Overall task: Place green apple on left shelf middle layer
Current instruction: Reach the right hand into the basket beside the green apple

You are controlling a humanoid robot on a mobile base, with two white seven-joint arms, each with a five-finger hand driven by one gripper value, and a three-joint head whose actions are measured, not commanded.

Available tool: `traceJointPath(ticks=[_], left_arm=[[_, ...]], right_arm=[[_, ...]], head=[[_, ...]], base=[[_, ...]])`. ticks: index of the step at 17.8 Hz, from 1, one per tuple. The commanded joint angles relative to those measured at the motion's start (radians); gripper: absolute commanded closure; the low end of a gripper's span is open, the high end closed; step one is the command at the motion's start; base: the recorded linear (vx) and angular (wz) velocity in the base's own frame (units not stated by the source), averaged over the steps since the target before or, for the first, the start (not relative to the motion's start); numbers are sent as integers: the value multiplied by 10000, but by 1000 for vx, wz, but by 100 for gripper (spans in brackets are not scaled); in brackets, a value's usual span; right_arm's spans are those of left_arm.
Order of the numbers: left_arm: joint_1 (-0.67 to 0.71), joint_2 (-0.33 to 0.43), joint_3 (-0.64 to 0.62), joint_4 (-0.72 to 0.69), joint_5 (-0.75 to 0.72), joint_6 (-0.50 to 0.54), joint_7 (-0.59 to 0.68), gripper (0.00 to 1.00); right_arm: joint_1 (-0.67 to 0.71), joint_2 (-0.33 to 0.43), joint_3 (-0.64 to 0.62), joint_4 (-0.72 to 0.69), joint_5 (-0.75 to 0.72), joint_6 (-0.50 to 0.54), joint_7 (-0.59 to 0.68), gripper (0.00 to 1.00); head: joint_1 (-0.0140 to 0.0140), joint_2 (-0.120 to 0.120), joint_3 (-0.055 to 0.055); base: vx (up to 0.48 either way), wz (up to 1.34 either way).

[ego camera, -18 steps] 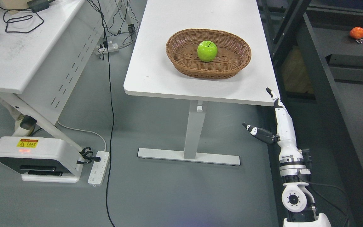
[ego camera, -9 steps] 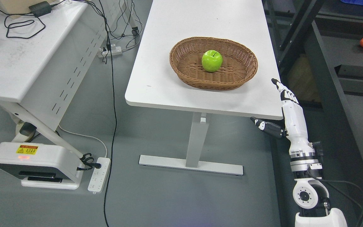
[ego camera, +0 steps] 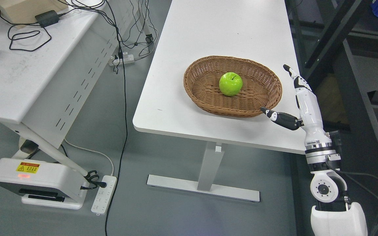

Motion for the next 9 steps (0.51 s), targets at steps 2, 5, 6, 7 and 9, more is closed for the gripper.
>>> traceJointPath(ticks=[2,5,6,7,9], left_arm=[[0,175,-29,0,0,-13,2,0],[0,175,1,0,0,-13,2,0],[0,175,1,0,0,-13,2,0],[0,175,-29,0,0,-13,2,0],[0,175,1,0,0,-13,2,0]], right_arm=[[-428,-69,745,99,-51,23,974,0],[-765,-85,1175,726,-20,69,1881,0],[-888,-85,1237,881,117,100,1974,0],[-1025,-85,1268,1080,361,115,1990,0],[-1317,-84,1329,1448,745,115,2006,0]], head=[[0,0,0],[0,0,0],[0,0,0],[0,0,0],[0,0,0]], base=[[168,81],[158,58],[158,24],[127,33],[128,44]])
